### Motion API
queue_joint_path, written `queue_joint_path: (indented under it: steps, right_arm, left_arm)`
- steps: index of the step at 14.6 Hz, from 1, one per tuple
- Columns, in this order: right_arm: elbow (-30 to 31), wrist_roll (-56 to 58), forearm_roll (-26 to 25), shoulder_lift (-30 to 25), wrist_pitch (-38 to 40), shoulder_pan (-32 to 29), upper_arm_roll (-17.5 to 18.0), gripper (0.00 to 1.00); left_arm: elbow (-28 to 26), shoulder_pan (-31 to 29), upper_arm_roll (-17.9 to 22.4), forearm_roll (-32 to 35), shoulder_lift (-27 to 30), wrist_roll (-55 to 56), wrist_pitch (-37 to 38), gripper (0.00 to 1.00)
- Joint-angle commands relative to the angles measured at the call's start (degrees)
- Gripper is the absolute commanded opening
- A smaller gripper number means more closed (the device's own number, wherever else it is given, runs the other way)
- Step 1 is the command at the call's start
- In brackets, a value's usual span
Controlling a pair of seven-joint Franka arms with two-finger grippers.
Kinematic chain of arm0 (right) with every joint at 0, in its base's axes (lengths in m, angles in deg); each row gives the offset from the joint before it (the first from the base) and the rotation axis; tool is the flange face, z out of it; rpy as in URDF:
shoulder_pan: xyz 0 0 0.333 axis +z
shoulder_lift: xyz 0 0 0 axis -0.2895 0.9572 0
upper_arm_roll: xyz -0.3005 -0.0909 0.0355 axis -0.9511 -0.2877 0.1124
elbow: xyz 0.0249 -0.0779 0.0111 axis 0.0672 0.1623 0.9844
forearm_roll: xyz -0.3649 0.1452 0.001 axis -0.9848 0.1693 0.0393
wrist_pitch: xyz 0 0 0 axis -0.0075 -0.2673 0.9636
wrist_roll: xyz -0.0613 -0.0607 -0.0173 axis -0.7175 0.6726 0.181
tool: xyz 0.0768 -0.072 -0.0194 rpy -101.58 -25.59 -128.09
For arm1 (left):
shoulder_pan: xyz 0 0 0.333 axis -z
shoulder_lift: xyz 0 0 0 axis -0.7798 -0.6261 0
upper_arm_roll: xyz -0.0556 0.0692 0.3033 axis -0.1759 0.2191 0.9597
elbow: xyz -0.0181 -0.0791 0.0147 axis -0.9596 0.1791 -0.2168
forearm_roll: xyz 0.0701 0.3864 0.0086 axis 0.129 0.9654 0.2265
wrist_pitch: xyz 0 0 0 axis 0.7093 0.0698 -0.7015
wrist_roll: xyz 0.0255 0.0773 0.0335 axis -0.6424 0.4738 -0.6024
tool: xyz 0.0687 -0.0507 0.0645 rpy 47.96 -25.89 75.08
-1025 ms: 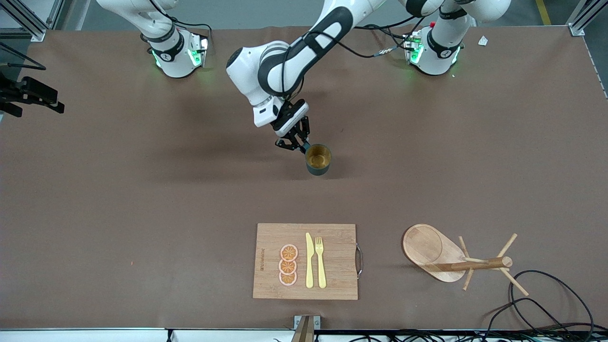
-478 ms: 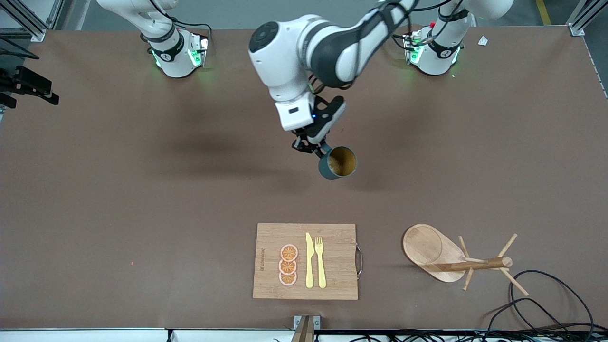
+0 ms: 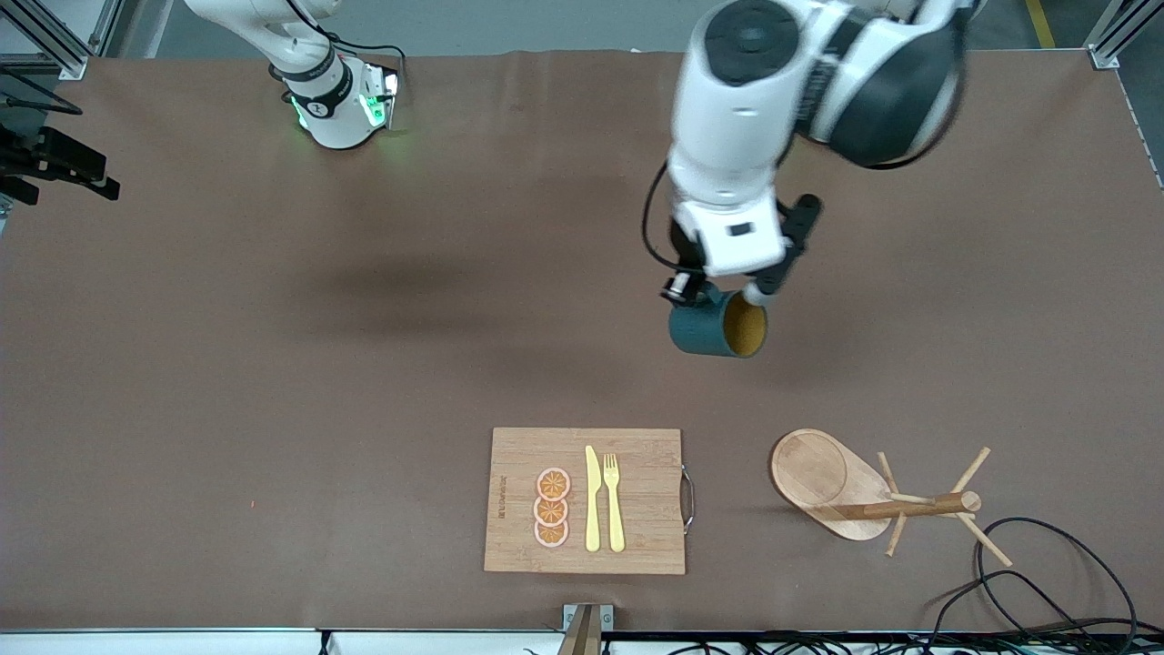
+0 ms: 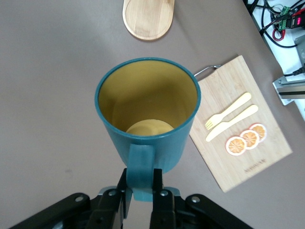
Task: Pass cup and hang on rack
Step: 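Lift the mug with the left gripper and carry it toward the rack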
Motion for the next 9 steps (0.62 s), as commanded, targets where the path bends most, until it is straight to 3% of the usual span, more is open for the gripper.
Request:
queue_joint_path:
  steps: [1,3,9]
  right_arm:
    - [1.1,-0.9,-0.4,-0.9,0.5,0.0,0.4,1.00]
    - [1.1,-0.9,-0.6,-0.9,0.5,0.0,0.3,1.00]
    - [1.2,-0.9,-0.6,-0.9,0.5,0.6,0.4,1.00]
  left_arm:
    - [-1.4,-6.4,-0.5,-9.4,2.9,-4.1,0.1,0.02]
    - [-1.3,-11.0,-0.6,-15.9,3.3,-5.7,-0.1,0.02]
    - [-1.1,-19.6,-0.4,-24.1,4.5,-12.4,-0.9,0.01]
